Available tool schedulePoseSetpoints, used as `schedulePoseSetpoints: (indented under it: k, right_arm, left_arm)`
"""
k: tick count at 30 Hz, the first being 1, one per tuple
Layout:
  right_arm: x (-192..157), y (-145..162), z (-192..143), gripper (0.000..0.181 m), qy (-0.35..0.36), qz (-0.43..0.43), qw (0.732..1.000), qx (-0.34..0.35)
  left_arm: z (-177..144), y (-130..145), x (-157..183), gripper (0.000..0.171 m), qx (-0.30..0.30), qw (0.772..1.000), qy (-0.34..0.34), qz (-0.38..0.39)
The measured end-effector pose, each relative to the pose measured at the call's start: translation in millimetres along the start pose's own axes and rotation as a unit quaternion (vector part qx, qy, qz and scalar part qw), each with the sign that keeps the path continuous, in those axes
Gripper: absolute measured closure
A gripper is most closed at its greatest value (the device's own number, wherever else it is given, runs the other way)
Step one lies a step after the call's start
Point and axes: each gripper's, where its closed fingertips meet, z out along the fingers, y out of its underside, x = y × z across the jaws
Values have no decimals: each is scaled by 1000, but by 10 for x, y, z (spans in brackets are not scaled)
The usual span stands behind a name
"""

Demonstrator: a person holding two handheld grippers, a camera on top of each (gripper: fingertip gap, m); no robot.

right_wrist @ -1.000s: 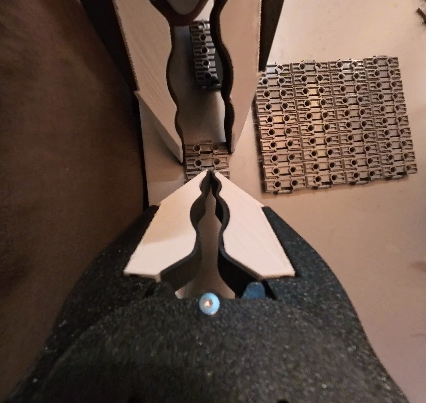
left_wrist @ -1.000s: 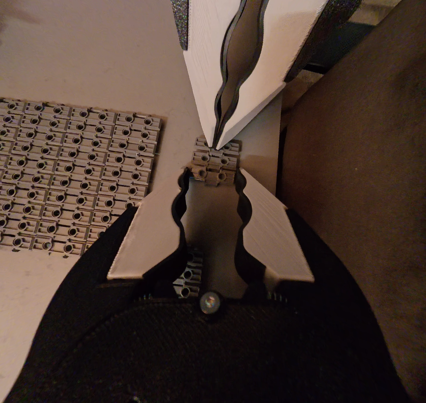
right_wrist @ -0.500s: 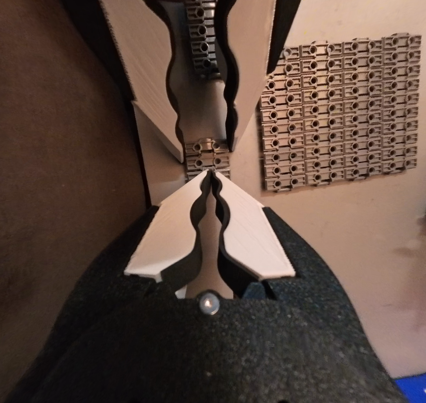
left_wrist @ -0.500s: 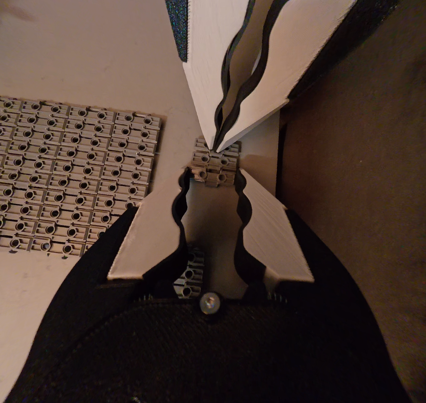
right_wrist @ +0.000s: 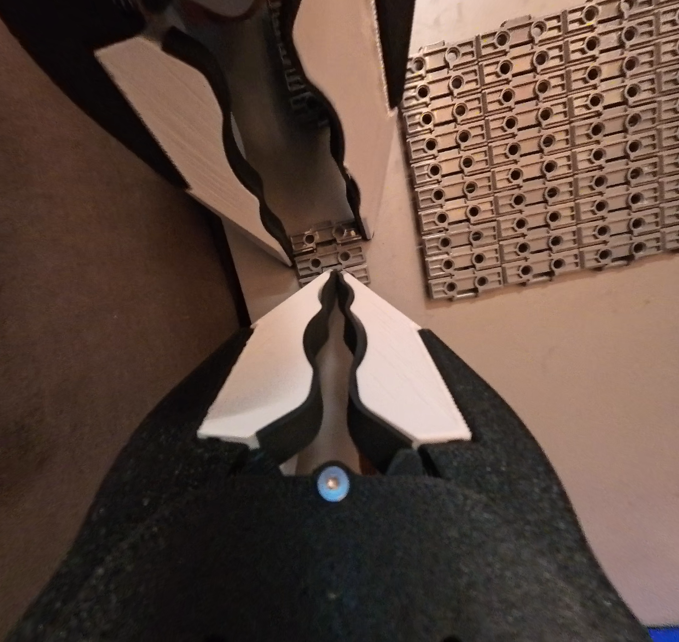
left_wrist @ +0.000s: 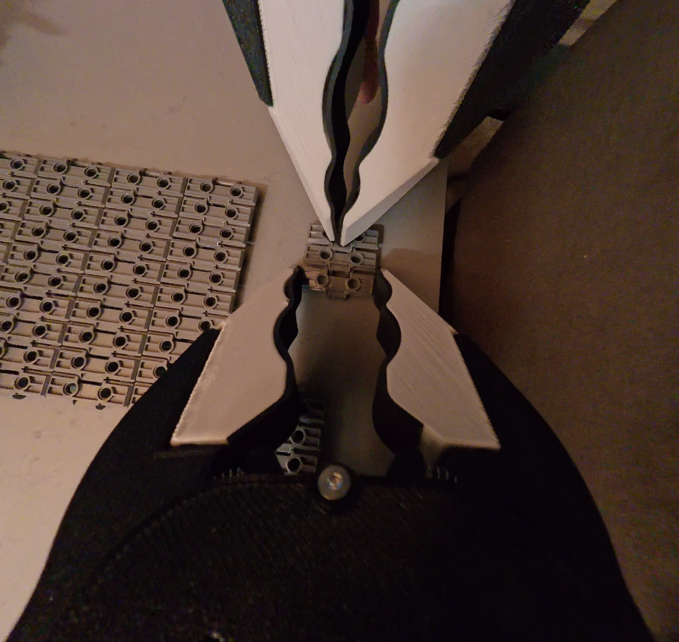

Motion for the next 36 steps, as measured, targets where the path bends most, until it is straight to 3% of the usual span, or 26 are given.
schedulePoseSetpoints:
  k: [7, 11, 18, 21, 27, 31, 36]
  right_arm:
    - [-5, -4, 17, 181, 0, -13, 1000, -9]
    - [-3, -9, 14, 181, -11, 6, 1000, 19]
    - [23, -25, -7, 181, 65, -38, 996, 58]
    - [64, -38, -52, 166, 63, -9, 994, 95]
    - [221, -116, -414, 156, 38, 79, 971, 223]
    - [400, -126, -553, 153, 78, 104, 949, 287]
    - [511, -210, -690, 149, 105, 132, 911, 375]
  left_arm:
    - [2, 3, 0, 134, -7, 1000, -3, 1]
    - [-1, 7, 0, 133, -14, 1000, -6, 2]
    - [-6, 9, -11, 133, -29, 999, -15, -2]
    - [-19, -6, -17, 129, -26, 999, -14, -14]
    - [-204, -124, -83, 118, 14, 999, -9, -38]
    - [-510, -106, -534, 115, 24, 994, -89, -52]
    - [-1041, 148, -1546, 117, 35, 962, -237, -132]
